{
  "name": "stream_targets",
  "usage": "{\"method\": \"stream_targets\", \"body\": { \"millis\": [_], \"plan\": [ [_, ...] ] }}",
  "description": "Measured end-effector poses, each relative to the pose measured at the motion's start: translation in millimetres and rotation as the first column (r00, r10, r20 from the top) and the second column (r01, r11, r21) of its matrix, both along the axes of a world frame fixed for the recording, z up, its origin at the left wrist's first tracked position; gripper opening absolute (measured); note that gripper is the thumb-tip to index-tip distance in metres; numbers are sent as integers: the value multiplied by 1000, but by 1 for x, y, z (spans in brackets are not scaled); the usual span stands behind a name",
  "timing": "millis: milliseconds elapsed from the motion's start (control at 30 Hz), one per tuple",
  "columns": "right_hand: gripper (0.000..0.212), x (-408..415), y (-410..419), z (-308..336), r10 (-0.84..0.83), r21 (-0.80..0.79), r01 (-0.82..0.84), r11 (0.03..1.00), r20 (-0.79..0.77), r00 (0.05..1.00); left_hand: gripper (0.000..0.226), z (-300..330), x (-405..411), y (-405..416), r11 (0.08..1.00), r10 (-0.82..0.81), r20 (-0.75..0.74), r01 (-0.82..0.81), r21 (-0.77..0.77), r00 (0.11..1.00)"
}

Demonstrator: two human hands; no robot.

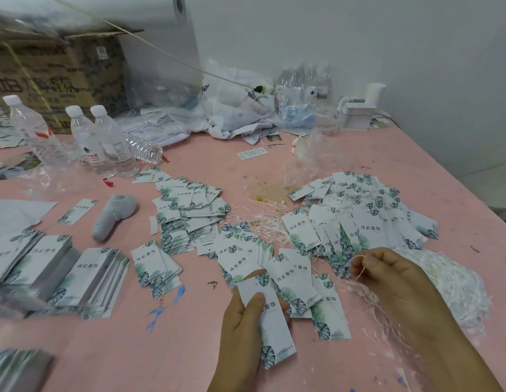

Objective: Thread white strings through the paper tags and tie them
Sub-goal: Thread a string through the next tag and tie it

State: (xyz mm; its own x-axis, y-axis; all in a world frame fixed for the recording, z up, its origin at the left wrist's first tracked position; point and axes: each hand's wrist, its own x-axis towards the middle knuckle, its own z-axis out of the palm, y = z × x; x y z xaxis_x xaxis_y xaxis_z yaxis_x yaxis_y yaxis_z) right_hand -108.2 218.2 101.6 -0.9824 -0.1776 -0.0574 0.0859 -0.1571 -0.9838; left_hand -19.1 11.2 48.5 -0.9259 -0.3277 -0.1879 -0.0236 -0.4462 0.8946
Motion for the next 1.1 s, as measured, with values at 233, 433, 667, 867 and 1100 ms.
{"method": "stream_targets", "body": {
  "millis": [233,433,667,867,1100],
  "plan": [
    [15,1,-39,5,277,-472,-178,863,148,949,21,0,0,0,998,-30,0,30,-60,1000],
    [21,24,-67,-23,317,-196,-279,940,202,927,27,4,-2,-1,980,-133,-13,133,146,991],
    [18,33,-62,-20,247,260,-218,941,-84,965,39,3,-3,-10,921,-272,-70,280,269,960],
    [17,31,-56,-27,244,440,-174,881,-107,964,45,-1,-5,-14,869,-297,-163,337,363,941],
    [16,26,-51,-28,247,413,-189,891,-90,965,42,-6,-8,-16,896,-226,-120,255,364,967]
  ]
}}
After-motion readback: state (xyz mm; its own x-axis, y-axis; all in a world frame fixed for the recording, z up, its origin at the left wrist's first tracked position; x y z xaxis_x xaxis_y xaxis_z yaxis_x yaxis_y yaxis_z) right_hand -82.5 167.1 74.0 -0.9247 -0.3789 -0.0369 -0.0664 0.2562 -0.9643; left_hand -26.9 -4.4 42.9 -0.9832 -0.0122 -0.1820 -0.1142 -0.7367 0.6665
